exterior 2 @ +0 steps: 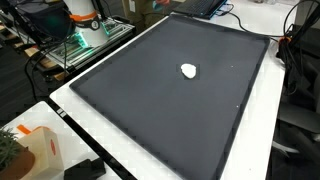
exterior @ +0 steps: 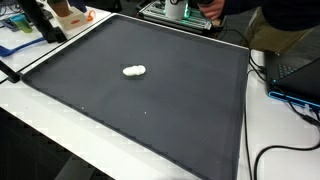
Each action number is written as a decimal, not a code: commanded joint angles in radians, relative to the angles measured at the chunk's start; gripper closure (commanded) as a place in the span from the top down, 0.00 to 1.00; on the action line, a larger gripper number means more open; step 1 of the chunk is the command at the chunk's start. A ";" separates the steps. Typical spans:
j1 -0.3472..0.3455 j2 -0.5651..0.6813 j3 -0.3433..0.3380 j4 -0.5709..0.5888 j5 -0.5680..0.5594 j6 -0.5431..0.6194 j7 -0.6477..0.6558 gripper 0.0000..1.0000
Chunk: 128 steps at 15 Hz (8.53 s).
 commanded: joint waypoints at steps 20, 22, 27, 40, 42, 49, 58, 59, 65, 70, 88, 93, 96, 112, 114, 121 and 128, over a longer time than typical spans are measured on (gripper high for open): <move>-0.021 0.000 0.002 0.011 0.011 0.002 -0.009 0.46; -0.021 0.002 0.003 0.011 0.010 0.002 -0.008 0.46; -0.021 0.003 0.003 0.011 0.010 0.002 -0.008 0.46; -0.069 -0.167 -0.052 -0.086 -0.382 0.117 -0.334 0.21; -0.076 -0.152 -0.088 -0.055 -0.422 0.165 -0.446 0.21; -0.074 -0.101 -0.160 -0.012 -0.373 0.262 -0.599 0.46; -0.024 0.106 -0.221 0.162 -0.357 0.285 -1.069 0.21; -0.031 0.143 -0.230 0.189 -0.336 0.267 -1.080 0.21; -0.052 0.176 -0.214 0.165 -0.363 0.392 -1.132 0.21; -0.071 0.261 -0.225 0.130 -0.316 0.570 -1.298 0.21; -0.100 0.397 -0.132 0.103 -0.281 0.756 -1.404 0.21; -0.107 0.483 -0.122 0.128 -0.321 0.739 -1.377 0.21; -0.121 0.542 -0.108 0.156 -0.301 0.739 -1.399 0.21; -0.085 0.694 -0.089 0.581 -0.513 0.191 -0.974 0.21; -0.104 0.594 -0.075 0.511 -0.488 0.155 -0.951 0.21; -0.099 0.231 -0.078 0.192 -0.330 0.219 -0.829 0.21; -0.037 -0.150 -0.098 -0.179 -0.124 0.267 -0.706 0.21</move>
